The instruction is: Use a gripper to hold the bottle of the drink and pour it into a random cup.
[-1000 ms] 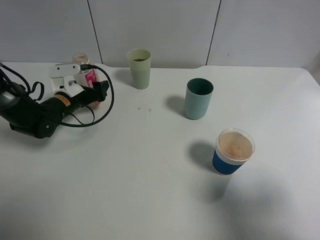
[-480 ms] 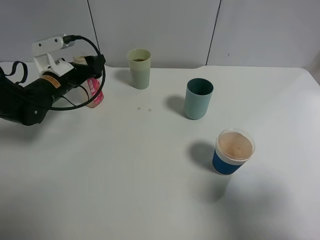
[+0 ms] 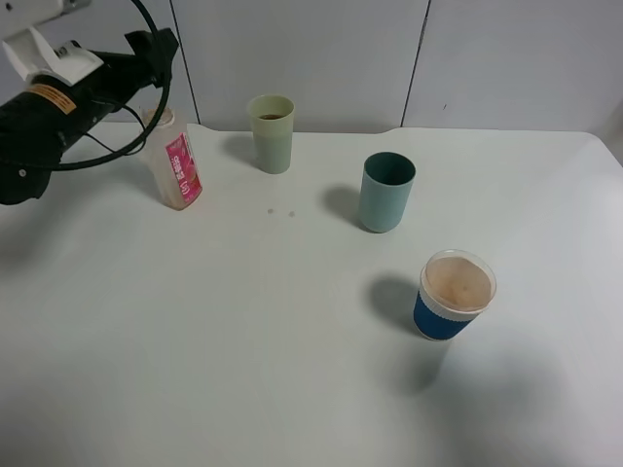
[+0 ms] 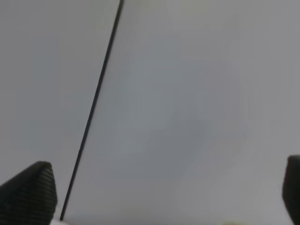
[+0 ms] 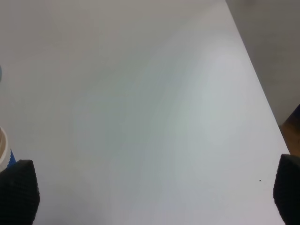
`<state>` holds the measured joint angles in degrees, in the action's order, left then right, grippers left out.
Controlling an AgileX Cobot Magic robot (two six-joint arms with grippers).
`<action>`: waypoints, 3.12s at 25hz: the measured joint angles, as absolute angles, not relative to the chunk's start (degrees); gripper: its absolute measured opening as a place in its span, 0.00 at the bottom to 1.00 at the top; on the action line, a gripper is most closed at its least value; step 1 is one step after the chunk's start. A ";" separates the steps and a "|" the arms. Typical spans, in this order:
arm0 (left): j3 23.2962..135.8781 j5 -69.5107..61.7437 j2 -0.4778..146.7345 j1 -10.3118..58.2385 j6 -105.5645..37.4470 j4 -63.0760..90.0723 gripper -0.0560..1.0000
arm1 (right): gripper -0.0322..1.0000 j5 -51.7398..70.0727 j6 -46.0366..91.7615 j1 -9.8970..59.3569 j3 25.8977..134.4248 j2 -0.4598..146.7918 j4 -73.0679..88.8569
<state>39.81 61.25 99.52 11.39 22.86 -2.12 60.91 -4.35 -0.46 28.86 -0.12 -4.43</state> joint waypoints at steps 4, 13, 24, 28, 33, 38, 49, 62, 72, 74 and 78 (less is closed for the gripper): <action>39.81 57.69 93.62 11.39 22.86 -2.05 0.93 | 1.00 60.91 -4.35 -0.46 28.86 -0.12 -4.43; 39.79 44.74 80.15 11.39 22.86 -3.08 0.94 | 1.00 60.91 -4.35 -0.46 28.86 -0.12 -4.43; 37.85 25.67 62.43 11.39 22.86 -6.87 0.94 | 1.00 60.91 -4.35 -0.46 28.86 -0.12 -4.43; 33.75 19.24 54.64 11.39 22.21 -7.19 0.94 | 1.00 60.91 -4.35 -0.46 28.86 -0.12 -4.43; 30.34 9.92 44.27 11.39 19.62 -7.41 0.94 | 1.00 60.91 -4.35 -0.46 28.86 -0.12 -4.43; 29.90 -3.43 34.10 11.39 16.87 -8.42 0.94 | 1.00 60.91 -4.35 -0.46 28.86 -0.12 -4.43; 29.90 -29.00 15.60 11.39 15.50 -9.19 0.94 | 1.00 60.91 -4.35 -0.46 28.86 -0.12 -4.43; 29.90 -52.07 4.00 11.39 11.07 -9.05 0.94 | 1.00 60.91 -4.35 -0.46 28.86 -0.12 -4.43; 29.42 -61.48 0.98 11.39 10.00 -7.89 0.94 | 1.00 60.91 -4.35 -0.46 28.86 -0.12 -4.43; 29.16 -61.16 -0.05 11.39 9.60 -7.89 0.94 | 1.00 60.91 -4.35 -0.46 28.86 -0.12 -4.43; 29.16 -60.94 -0.19 11.39 9.60 -7.89 0.94 | 1.00 60.91 -4.35 -0.46 28.86 -0.12 -4.43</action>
